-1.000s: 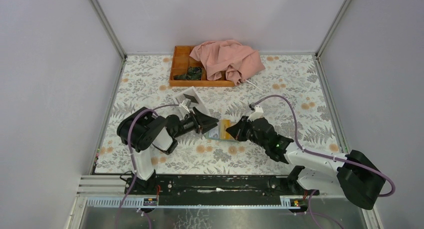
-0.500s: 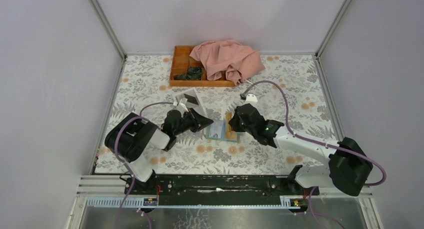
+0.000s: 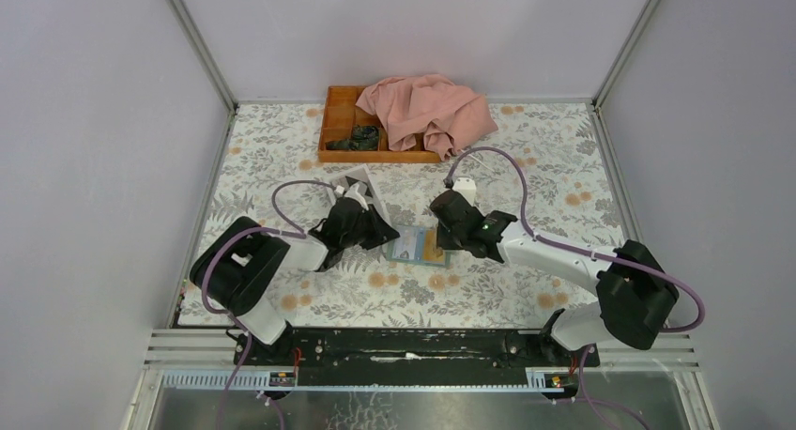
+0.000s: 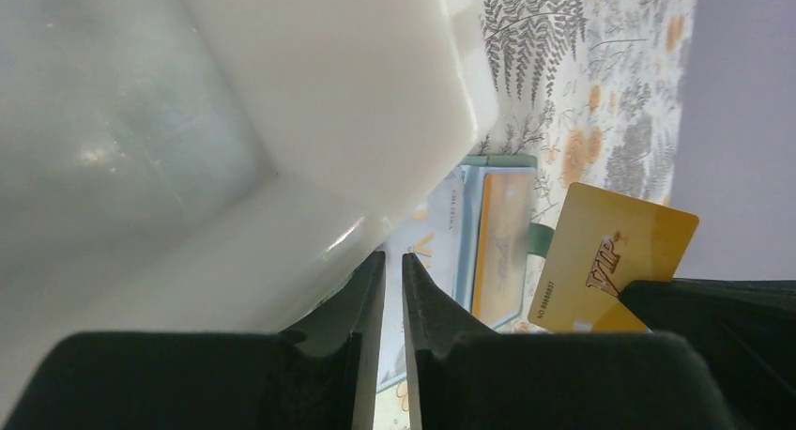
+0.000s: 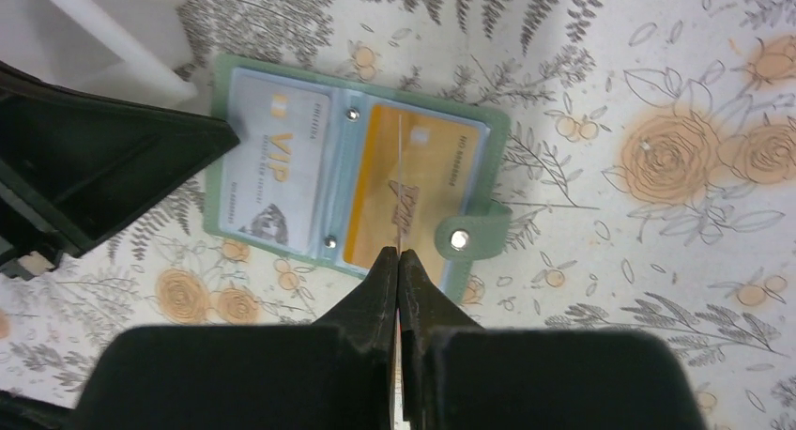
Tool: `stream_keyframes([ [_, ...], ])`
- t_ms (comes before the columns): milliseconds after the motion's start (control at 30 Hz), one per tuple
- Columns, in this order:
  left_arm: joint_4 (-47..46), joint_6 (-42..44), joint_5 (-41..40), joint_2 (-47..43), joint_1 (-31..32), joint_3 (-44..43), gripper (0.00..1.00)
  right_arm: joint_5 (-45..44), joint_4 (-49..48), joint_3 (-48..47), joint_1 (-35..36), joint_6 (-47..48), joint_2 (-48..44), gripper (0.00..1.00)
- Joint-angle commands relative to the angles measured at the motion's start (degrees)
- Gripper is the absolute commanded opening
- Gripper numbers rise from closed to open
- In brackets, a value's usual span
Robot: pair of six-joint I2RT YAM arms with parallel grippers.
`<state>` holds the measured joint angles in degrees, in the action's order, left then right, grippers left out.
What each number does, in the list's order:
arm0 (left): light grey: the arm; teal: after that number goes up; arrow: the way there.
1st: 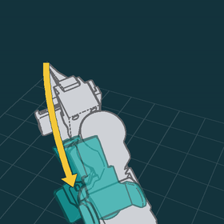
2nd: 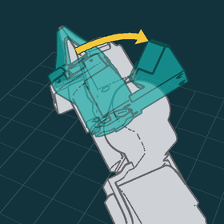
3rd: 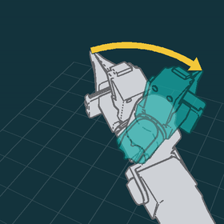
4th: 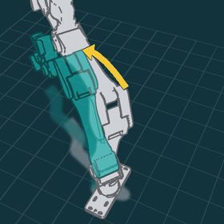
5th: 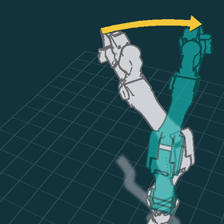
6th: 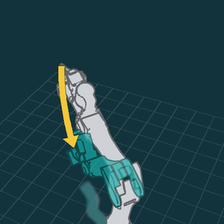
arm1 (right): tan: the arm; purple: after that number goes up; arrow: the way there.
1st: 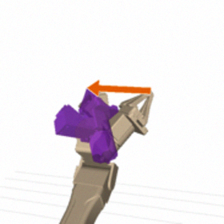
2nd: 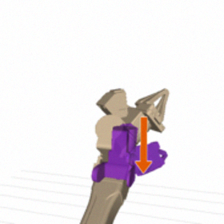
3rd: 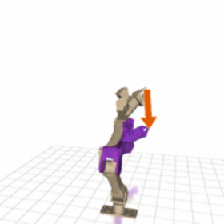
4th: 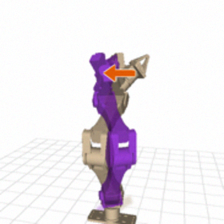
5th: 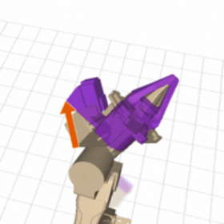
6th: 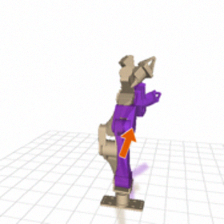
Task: Put the credit cards into the card holder
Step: Turn over the card slot in the card holder.
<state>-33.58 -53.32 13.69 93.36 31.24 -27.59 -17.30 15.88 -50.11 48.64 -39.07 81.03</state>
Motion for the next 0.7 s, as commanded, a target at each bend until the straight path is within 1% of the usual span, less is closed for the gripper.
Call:
stream_keyframes([
  [0, 8.88, 5.41, -5.52, -0.56, 1.85, -3.42, 0.18, -3.73, 4.50, -2.15, 0.22, -0.31, 0.53, 0.00],
  [233, 15.37, 7.82, -10.65, 0.16, 4.37, -6.53, 0.18, -4.71, 5.13, -0.31, -0.72, -0.95, -0.95, 0.00],
  [667, 17.15, 7.88, -12.67, 2.56, 5.46, -7.30, 0.18, -3.46, 1.51, 5.75, -2.91, -1.71, -5.69, 0.00],
])
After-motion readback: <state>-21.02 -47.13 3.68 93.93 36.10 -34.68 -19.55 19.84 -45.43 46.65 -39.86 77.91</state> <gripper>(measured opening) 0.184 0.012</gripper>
